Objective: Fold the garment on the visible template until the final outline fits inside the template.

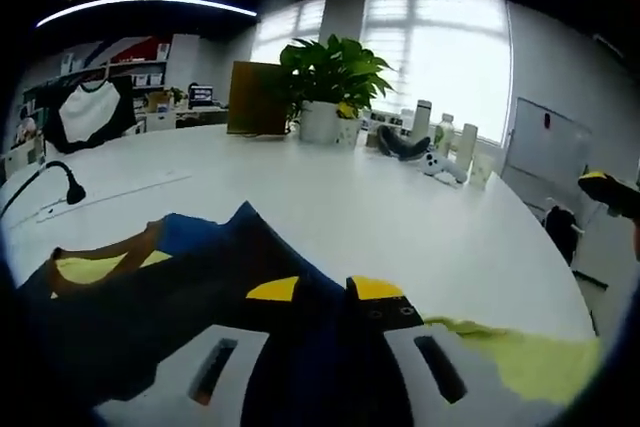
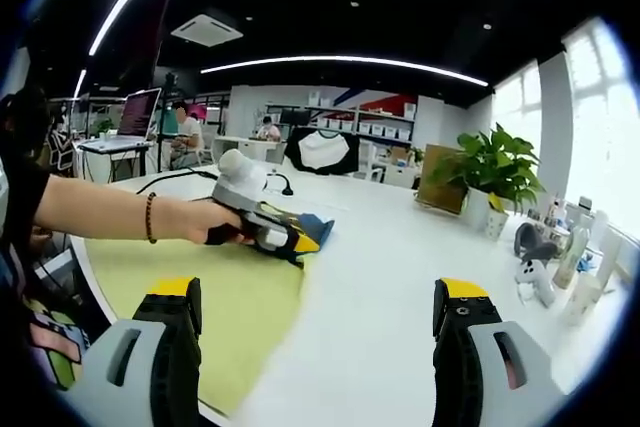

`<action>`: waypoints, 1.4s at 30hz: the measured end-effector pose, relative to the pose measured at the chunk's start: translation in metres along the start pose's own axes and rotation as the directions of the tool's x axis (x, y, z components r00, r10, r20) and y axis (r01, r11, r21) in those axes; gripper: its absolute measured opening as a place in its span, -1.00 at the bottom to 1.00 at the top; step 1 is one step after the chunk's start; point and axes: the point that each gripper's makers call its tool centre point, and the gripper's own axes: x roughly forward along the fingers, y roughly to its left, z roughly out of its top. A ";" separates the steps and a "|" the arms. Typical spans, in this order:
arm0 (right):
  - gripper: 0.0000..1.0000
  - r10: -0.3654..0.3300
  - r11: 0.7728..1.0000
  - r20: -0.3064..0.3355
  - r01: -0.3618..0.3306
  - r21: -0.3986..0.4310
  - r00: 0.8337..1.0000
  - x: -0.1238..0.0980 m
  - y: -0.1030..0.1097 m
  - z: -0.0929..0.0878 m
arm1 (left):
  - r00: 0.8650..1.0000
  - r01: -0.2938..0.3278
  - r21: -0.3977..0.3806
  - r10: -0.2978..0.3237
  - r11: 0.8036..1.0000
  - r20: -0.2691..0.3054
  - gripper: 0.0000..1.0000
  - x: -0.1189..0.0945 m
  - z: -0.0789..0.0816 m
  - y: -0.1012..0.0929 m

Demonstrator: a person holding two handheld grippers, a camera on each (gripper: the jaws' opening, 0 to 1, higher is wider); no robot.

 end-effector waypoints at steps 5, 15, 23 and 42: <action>0.99 0.002 1.000 0.002 -0.002 -0.001 1.000 0.000 0.001 0.001 | 0.997 0.000 0.014 -0.001 1.000 0.075 -0.27 -0.017 0.022 -0.002; 0.99 -0.001 1.000 0.008 0.001 -0.009 1.000 -0.002 0.002 0.005 | 0.990 0.001 0.062 -0.010 0.998 0.140 0.22 -0.053 0.058 -0.010; 0.99 0.007 1.000 0.005 -0.007 -0.013 1.000 0.000 0.006 0.005 | 0.992 -0.021 0.055 0.014 0.998 0.124 0.36 -0.089 0.061 -0.003; 0.99 0.032 0.999 -0.006 -0.032 -0.030 0.999 0.008 0.016 0.002 | 0.957 -0.114 0.038 0.099 0.993 0.273 0.74 -0.200 0.092 0.019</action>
